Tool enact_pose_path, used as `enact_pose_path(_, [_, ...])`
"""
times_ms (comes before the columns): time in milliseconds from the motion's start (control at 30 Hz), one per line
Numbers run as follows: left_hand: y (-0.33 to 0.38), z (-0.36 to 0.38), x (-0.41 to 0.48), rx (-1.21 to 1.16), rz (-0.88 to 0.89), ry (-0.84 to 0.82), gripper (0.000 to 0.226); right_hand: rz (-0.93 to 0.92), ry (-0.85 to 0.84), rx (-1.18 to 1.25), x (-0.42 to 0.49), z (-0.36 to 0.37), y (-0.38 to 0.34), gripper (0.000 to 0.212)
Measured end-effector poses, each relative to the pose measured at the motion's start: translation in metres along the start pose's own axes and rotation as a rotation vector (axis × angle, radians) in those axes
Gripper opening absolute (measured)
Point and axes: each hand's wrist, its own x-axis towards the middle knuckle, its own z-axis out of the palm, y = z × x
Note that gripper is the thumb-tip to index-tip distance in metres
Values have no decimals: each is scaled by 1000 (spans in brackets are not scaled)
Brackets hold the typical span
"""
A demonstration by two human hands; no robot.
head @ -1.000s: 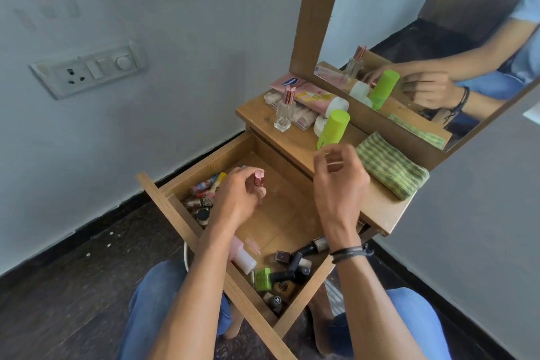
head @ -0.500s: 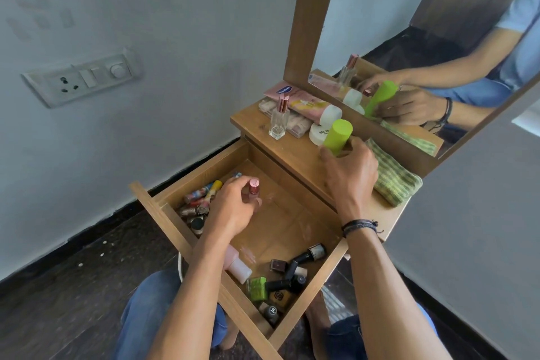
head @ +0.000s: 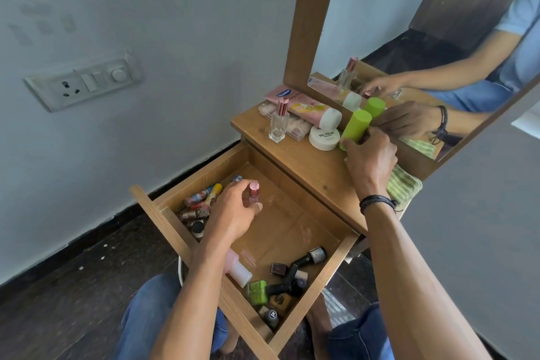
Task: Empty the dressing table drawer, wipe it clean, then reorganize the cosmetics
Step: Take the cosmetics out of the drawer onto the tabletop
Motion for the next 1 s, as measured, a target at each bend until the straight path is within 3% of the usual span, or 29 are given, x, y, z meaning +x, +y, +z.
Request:
enact_pose_path(167, [0,2,-2,62,14,0,53,21,5,41,1,1,4,20])
enact_pose_path(300, [3,3,-4,102,16,20,52,60,103,134,-19,-7,4,37])
enact_pose_path(467, [8,3,-8,181,2,37,53,-166,195,205,-67,2,-5,18])
enact_pose_path(600, [8,1,-10,127,-22,7,53,-298,-29,200,-100,22,3,14])
enact_pose_path(767, [8,-7,-10,-5,-15,-24,52,-408,-322,57,-121,40,15,27])
enact_pose_path(1000, [10,-25,-12,-252,7,-43,37,-332,-601,117,-131,47,25,56])
